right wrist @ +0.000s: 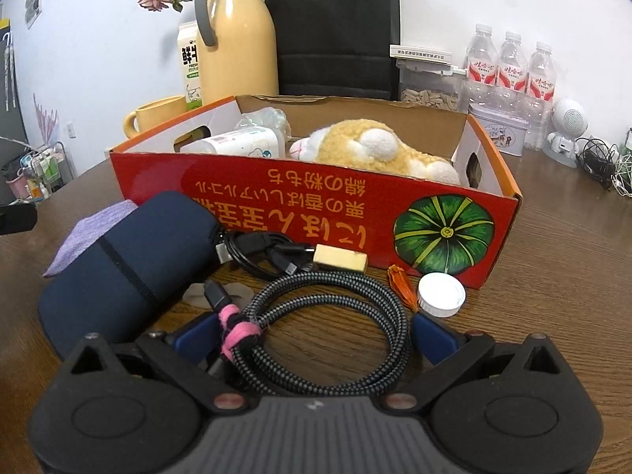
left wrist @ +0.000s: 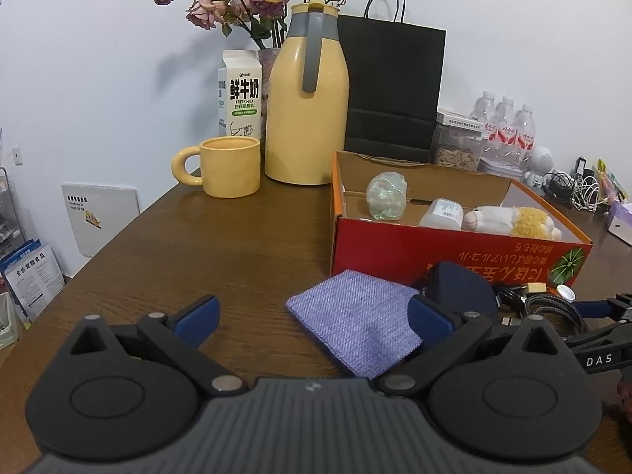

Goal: Organize objects
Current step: 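Grasp the black braided cable with the pink tie using the right gripper, then grasp the navy blue pouch with the left gripper while the right gripper holds the cable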

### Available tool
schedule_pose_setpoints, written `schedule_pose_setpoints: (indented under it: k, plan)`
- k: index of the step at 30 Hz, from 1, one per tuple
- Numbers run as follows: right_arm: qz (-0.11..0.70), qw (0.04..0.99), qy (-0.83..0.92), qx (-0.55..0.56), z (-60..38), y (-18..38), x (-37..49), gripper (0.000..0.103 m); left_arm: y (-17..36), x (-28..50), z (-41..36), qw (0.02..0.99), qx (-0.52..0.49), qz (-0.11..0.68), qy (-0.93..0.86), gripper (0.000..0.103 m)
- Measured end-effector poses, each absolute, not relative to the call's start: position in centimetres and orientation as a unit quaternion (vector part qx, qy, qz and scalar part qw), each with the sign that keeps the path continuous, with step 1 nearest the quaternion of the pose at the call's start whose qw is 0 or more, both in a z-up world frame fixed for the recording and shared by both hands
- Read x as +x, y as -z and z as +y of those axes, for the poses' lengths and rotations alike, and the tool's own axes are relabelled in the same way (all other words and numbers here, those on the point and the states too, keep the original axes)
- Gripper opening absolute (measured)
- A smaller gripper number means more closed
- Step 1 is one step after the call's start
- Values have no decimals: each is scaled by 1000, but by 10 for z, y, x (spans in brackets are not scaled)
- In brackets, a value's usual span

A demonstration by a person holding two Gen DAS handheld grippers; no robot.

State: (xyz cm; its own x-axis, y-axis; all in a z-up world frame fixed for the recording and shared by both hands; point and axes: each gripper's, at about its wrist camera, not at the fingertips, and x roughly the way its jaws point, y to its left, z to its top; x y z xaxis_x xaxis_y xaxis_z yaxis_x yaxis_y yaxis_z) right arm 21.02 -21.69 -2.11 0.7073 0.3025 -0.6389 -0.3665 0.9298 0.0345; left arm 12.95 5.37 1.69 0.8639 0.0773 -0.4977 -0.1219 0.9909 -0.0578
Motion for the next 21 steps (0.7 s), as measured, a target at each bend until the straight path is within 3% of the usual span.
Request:
schedule_pose_setpoints:
  k: [4, 21]
  plan:
    - [331, 925, -183, -46, -219, 20, 208, 95, -15, 131, 52, 963, -43, 260, -52, 103]
    - [264, 950, -160, -42, -223, 7, 185, 93, -10, 134, 39, 962, -39, 267, -39, 103]
